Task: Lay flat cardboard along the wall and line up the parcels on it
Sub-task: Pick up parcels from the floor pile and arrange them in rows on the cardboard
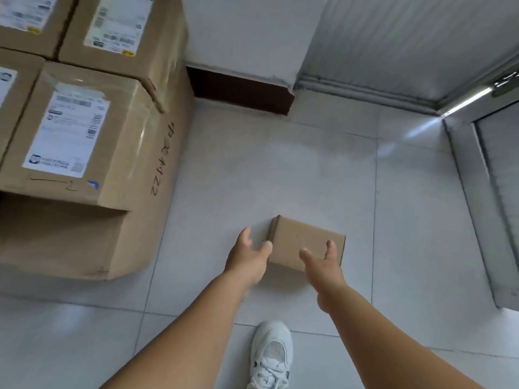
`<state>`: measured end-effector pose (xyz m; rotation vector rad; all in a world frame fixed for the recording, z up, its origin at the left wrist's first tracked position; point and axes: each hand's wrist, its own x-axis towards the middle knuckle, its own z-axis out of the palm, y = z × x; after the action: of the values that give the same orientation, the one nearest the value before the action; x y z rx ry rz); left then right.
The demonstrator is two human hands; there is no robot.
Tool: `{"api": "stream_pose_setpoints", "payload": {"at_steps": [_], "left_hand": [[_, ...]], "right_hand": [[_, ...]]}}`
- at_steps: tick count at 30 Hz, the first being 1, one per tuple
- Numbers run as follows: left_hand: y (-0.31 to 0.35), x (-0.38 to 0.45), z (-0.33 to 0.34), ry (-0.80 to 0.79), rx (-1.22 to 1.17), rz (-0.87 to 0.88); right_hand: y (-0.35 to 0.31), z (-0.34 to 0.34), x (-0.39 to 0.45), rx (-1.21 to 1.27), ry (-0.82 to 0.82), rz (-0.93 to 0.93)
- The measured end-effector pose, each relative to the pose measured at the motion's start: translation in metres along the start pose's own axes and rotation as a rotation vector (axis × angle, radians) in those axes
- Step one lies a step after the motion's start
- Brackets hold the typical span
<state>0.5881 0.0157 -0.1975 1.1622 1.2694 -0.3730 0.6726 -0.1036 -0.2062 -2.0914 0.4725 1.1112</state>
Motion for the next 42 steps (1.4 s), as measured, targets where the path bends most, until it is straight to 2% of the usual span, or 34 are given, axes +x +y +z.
{"api": "stream_pose_setpoints", "payload": {"at_steps": [5, 9, 13, 18, 22, 27, 31, 36, 42], "left_hand": [[-0.021, 0.056, 0.039, -0.058, 0.149, -0.001], [-0.031, 0.085, 0.051, -0.076, 0.218, -0.014], [-0.036, 0.084, 0.044, -0.060, 0.185, 0.002], [-0.014, 0.041, 0.012, 0.069, 0.039, 0.059], [0.013, -0.010, -0.028, 0.155, -0.063, 0.023], [0.053, -0.071, -0.080, 0.324, -0.245, -0.063], [0.075, -0.120, -0.114, 0.374, -0.245, -0.005], [0.059, -0.169, -0.165, 0.380, -0.278, 0.013], [0.015, -0.200, -0.238, 0.498, -0.353, 0.010]], "right_hand": [[0.039, -0.018, 0.058, -0.003, 0.160, 0.021], [0.052, -0.019, 0.086, 0.105, 0.125, 0.050], [0.051, -0.012, 0.081, 0.195, 0.100, 0.088], [0.020, -0.013, 0.032, 0.257, 0.111, 0.074], [-0.026, -0.010, -0.021, 0.311, 0.087, 0.045], [-0.081, -0.001, -0.082, 0.262, 0.016, -0.041], [-0.114, 0.007, -0.127, 0.223, -0.052, -0.059], [-0.136, 0.026, -0.181, 0.177, -0.119, -0.113], [-0.110, 0.085, -0.228, 0.018, -0.232, -0.061]]}}
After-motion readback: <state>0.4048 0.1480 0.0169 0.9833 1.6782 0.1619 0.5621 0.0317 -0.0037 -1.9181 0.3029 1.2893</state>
